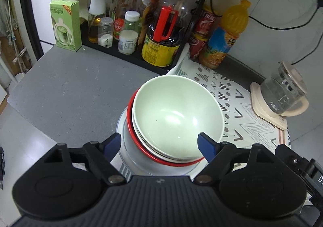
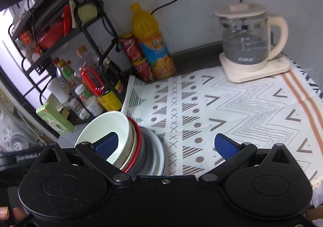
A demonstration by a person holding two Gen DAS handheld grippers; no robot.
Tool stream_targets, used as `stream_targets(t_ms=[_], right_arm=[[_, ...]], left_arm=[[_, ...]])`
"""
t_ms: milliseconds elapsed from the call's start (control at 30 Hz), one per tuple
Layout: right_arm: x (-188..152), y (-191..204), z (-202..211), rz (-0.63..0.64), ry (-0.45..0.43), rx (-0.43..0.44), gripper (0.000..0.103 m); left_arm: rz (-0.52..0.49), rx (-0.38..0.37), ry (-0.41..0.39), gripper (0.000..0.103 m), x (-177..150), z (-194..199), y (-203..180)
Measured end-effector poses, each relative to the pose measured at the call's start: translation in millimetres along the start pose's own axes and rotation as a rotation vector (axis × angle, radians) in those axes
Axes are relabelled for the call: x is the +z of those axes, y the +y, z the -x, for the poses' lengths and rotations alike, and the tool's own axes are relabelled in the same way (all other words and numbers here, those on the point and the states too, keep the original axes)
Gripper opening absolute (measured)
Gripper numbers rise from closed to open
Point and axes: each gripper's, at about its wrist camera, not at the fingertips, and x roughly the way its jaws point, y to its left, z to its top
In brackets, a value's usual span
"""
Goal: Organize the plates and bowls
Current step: 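Lower the bowl stack onto the plate stack and open both grippers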
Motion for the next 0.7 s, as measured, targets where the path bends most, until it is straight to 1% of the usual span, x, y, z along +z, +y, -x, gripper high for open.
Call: stream_targets(t_ms=[133,300,400,567,700], right_arm=[[-6,4,12,-0.011,-0.03,-0.022,0.103],[-18,14,27,-0.022,-0.066,-0.08,0.103],[-27,23,36,-0.045,-0.085,-0.11,0.103],[-44,43,48,-0.077,-0.129,-0.162,0.103],[-58,53,63,-0.126,-0.146,-0.199,0.103]], left_arm=[[-0.047,-0.033,-0.004,0.081,1,5,3],[-0.108,-0.099,-0.004,0.081,3,16,12],[-0.161,-0.124,-0.012,0.081,2,24,19],[-0.236,-0.158,-0.013,0.084,0,37,37],[-0.292,-0.198,-0.016,0.084,-2,49,54]])
